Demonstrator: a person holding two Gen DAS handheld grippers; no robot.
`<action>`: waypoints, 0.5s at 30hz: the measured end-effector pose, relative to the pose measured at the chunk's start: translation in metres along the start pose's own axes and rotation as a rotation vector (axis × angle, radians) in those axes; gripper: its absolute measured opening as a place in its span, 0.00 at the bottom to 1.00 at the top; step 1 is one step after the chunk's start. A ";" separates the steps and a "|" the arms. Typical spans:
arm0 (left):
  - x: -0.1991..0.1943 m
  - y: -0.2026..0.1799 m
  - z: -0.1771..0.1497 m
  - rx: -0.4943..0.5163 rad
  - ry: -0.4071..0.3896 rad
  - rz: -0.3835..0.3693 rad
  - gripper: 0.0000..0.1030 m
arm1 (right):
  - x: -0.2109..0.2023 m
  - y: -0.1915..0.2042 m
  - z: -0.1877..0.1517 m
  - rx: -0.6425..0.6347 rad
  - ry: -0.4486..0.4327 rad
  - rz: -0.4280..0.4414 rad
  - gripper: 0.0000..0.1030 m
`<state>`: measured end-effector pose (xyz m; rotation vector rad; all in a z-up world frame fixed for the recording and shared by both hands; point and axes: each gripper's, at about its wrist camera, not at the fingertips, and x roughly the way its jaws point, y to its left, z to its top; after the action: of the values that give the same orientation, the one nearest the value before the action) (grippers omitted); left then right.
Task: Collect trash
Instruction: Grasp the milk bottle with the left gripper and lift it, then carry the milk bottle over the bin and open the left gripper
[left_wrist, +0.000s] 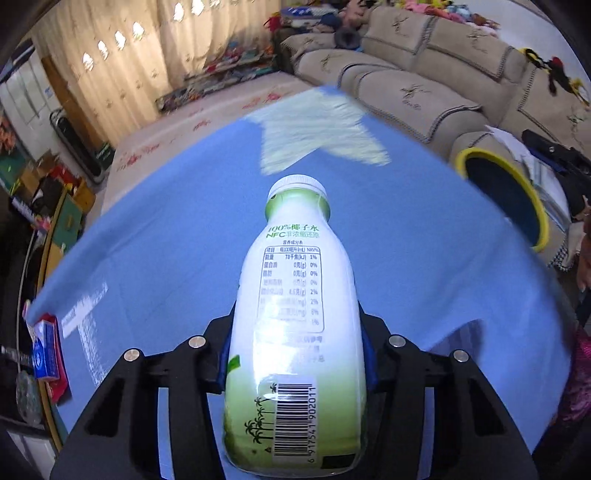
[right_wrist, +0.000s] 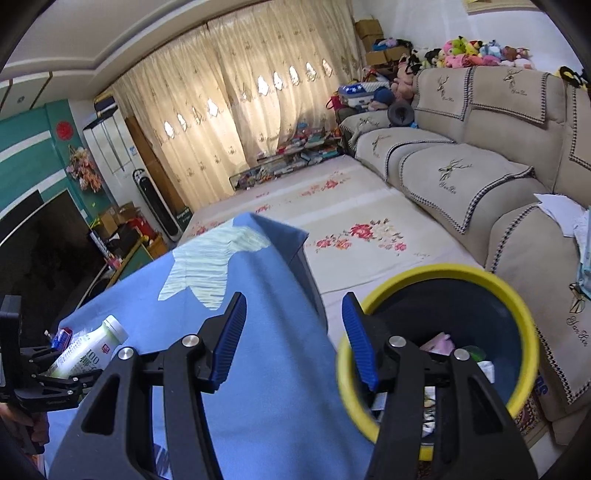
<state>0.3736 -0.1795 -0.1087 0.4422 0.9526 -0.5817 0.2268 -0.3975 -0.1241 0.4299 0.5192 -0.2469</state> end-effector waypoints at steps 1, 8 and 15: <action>-0.005 -0.009 0.004 0.009 -0.013 -0.011 0.49 | -0.006 -0.005 0.000 0.007 -0.008 -0.002 0.50; -0.024 -0.095 0.041 0.123 -0.083 -0.127 0.50 | -0.065 -0.069 0.004 0.063 -0.091 -0.092 0.50; -0.001 -0.207 0.087 0.278 -0.067 -0.273 0.50 | -0.100 -0.131 -0.003 0.100 -0.121 -0.225 0.51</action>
<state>0.2953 -0.3882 -0.0834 0.5399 0.8767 -0.9786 0.0980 -0.4996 -0.1170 0.4511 0.4378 -0.5146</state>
